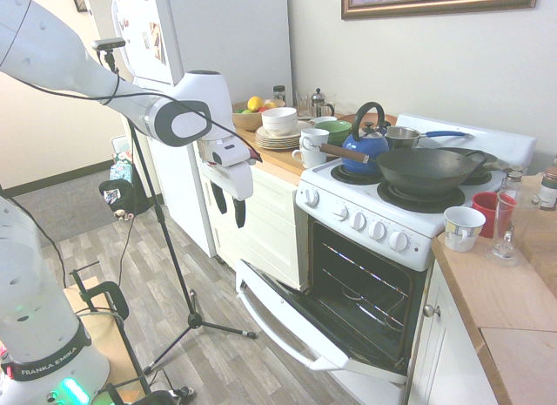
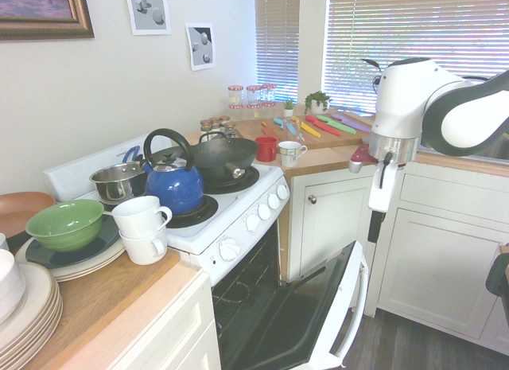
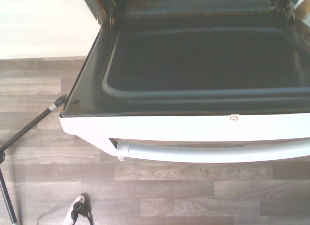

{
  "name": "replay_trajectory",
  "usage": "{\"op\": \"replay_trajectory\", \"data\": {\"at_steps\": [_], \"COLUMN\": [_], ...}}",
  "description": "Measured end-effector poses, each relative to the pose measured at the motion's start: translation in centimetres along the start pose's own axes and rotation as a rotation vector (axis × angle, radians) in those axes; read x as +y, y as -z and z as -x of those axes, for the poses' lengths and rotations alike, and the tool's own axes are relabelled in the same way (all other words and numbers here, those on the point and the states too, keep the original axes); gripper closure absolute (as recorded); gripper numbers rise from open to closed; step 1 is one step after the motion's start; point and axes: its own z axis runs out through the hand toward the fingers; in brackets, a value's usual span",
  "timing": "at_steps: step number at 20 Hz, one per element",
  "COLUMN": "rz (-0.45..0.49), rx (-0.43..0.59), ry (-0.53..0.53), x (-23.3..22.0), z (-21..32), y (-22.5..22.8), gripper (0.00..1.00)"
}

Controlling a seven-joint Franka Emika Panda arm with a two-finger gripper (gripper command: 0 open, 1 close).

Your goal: Close the oven

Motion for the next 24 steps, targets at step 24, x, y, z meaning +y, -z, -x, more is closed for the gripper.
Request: {"op": "replay_trajectory", "data": {"at_steps": [24], "rz": [0.124], "rx": [-0.029], "ry": [-0.111], "x": [3.3], "z": [-3.8], "y": [-31.2], "gripper": [0.0]}}
